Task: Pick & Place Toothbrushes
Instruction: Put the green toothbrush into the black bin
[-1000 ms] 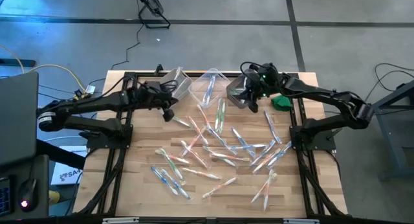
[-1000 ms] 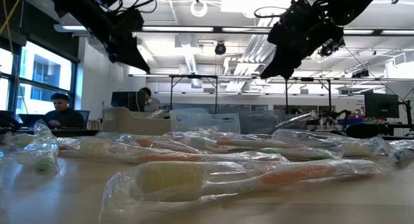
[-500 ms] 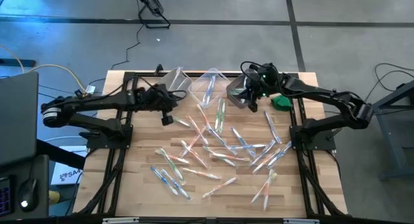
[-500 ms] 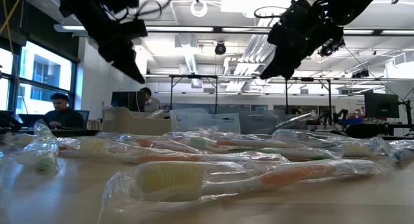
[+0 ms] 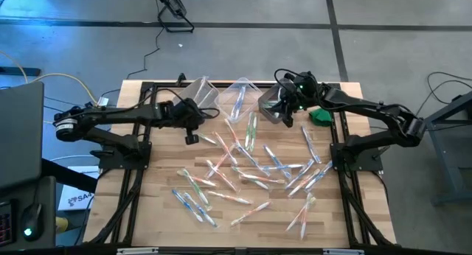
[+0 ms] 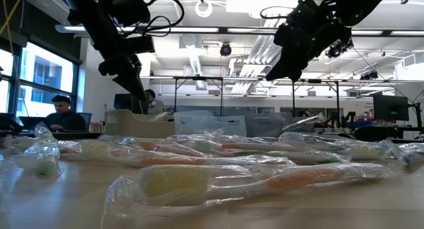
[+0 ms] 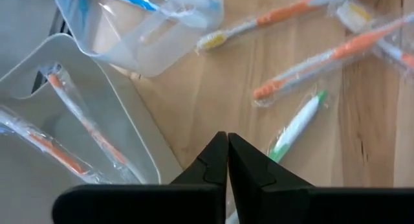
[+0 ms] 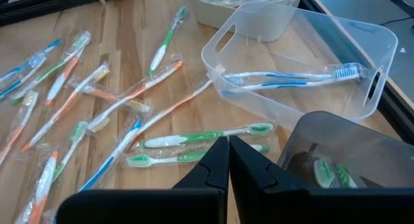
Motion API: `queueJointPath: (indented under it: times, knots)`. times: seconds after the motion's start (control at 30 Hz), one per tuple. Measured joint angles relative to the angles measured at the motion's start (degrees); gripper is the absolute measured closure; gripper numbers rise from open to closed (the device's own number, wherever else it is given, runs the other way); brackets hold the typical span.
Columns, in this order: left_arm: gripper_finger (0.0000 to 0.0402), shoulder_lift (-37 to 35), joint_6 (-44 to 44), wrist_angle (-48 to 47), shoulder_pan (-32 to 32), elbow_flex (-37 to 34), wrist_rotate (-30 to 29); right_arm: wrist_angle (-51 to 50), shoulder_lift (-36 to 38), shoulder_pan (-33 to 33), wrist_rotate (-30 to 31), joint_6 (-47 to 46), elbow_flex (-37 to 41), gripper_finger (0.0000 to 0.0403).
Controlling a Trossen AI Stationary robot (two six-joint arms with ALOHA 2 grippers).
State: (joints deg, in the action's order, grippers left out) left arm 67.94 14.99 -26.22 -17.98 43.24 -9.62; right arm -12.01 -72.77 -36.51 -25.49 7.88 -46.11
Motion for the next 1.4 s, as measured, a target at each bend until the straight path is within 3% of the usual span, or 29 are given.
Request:
queueJointPath:
  times: [0.33, 0.5, 1.1, 1.4]
  knots:
    - [0.0263, 2.6, 1.4, -2.1, 0.0, 0.0, 0.6, 0.1, 0.0, 0.0, 0.0, 0.3, 0.0, 0.0398]
    - [0.0223, 6.0, 1.5, -3.3, 0.0, 0.0, 1.4, 0.1, 0.0, 0.0, 0.0, 0.3, 0.0, 0.0398]
    - [0.0213, 18.3, 1.8, -5.2, 0.0, 0.0, 1.8, -0.8, 0.0, 0.0, 0.0, 0.3, 0.0, 0.0398]
    - [0.0213, 19.8, 3.0, -5.4, -0.1, 0.2, 5.2, -0.7, 0.0, 0.0, 0.0, 0.3, 0.0, 0.0398]
